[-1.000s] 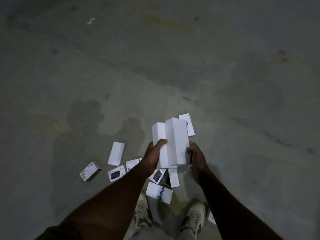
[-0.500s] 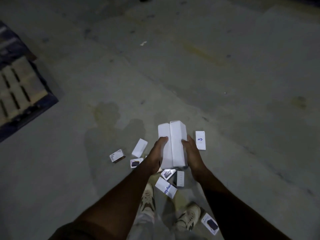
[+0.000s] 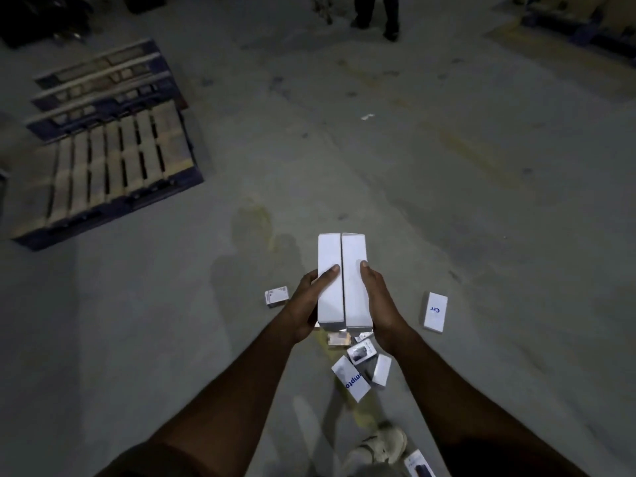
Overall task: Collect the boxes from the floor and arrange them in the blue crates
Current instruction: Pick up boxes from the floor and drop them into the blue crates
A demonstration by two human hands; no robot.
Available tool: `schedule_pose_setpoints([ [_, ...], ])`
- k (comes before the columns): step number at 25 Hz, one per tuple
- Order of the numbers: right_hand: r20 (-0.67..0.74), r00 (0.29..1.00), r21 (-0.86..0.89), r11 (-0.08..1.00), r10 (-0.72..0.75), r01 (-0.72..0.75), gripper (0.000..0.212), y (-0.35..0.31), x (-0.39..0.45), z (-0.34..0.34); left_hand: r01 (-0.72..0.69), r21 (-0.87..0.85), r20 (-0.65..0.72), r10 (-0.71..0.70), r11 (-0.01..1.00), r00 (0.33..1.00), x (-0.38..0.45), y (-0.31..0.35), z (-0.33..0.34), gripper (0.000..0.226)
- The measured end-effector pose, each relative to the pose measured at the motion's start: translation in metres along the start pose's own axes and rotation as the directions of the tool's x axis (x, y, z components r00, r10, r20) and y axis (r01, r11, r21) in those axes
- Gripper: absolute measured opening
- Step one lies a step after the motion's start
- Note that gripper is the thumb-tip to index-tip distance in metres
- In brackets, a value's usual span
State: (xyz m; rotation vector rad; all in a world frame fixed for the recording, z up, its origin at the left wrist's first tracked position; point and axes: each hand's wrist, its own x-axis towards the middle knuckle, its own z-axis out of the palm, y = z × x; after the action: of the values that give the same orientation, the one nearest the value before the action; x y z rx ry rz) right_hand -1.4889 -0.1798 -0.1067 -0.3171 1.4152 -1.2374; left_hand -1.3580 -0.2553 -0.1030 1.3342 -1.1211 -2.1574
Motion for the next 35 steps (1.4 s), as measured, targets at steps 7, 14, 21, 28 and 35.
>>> schedule_pose_setpoints([
  [7,0.131,0.991,-0.119,0.993,0.031,-0.015,0.082,0.038,-0.038,0.080,-0.097,-0.064,-0.069,0.093,0.993,0.993,-0.081,-0.013,-0.079,0.088],
  [14,0.261,0.959,-0.266,0.963,0.111,-0.039,0.075,0.062,-0.113,0.181,-0.238,-0.121,-0.148,0.220,0.964,0.964,-0.195,-0.026,-0.159,0.057],
  [21,0.399,0.902,-0.364,0.931,0.162,-0.006,0.068,0.099,-0.156,0.277,-0.312,-0.286,-0.351,0.204,0.906,0.914,-0.283,-0.042,-0.231,0.048],
  [28,0.567,0.792,-0.456,0.887,0.226,0.073,0.062,0.131,-0.169,0.366,-0.480,-0.442,-0.603,0.145,0.757,0.785,-0.337,-0.058,-0.296,0.052],
  [35,0.762,0.550,-0.523,0.826,0.342,0.211,0.056,0.150,-0.163,0.482,-0.579,-0.356,-0.803,0.078,0.733,0.591,-0.372,-0.056,-0.372,0.044],
])
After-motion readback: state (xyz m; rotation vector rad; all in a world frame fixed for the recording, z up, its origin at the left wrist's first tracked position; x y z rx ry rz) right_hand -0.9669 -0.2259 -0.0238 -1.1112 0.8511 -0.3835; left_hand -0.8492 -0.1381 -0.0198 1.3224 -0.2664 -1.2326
